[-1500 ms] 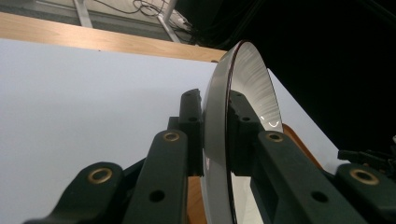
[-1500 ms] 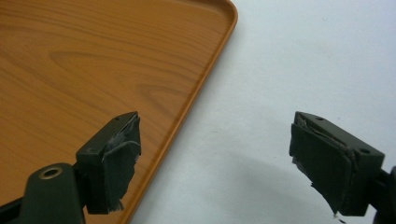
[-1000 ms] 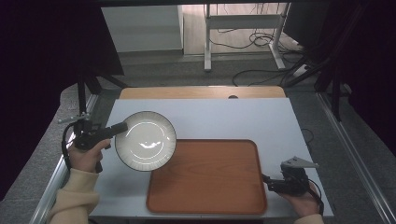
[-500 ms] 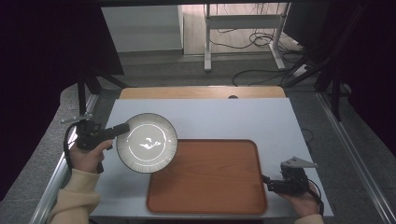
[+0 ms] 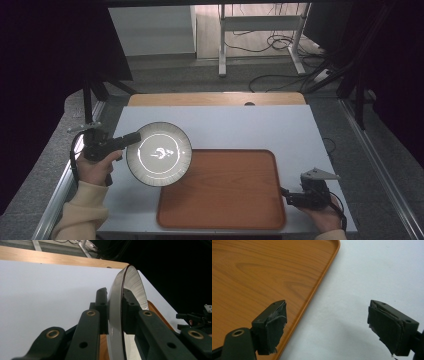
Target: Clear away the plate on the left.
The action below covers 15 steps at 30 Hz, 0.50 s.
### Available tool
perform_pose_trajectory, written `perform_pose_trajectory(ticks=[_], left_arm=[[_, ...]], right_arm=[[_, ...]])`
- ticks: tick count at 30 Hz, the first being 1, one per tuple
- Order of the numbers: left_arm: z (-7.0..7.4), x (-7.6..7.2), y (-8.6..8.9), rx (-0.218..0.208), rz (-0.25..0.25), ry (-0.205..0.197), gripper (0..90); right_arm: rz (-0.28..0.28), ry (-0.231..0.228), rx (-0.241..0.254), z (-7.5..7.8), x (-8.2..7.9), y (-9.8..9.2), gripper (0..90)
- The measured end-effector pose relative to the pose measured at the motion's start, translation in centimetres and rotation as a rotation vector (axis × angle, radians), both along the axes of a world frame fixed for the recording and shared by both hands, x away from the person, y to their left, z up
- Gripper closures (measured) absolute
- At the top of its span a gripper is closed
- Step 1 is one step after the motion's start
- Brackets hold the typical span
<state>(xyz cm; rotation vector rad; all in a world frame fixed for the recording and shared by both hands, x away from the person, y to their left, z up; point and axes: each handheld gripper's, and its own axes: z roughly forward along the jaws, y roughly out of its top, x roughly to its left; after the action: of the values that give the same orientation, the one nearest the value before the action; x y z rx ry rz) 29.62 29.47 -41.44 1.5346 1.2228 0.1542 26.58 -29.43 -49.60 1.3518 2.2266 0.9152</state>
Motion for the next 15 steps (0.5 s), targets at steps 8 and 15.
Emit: perform_pose_trajectory(ticks=[8, 15], left_arm=[[0.05, -0.04, -0.04, -0.002, 0.001, -0.001, 78.3], [0.17, -0.09, -0.24, 0.008, -0.002, -0.005, 78.1]], right_arm=[[0.0, 0.001, 0.0, -0.01, 0.01, 0.0, 16.5], [0.001, 0.003, -0.001, -0.04, 0.01, 0.02, 16.4]])
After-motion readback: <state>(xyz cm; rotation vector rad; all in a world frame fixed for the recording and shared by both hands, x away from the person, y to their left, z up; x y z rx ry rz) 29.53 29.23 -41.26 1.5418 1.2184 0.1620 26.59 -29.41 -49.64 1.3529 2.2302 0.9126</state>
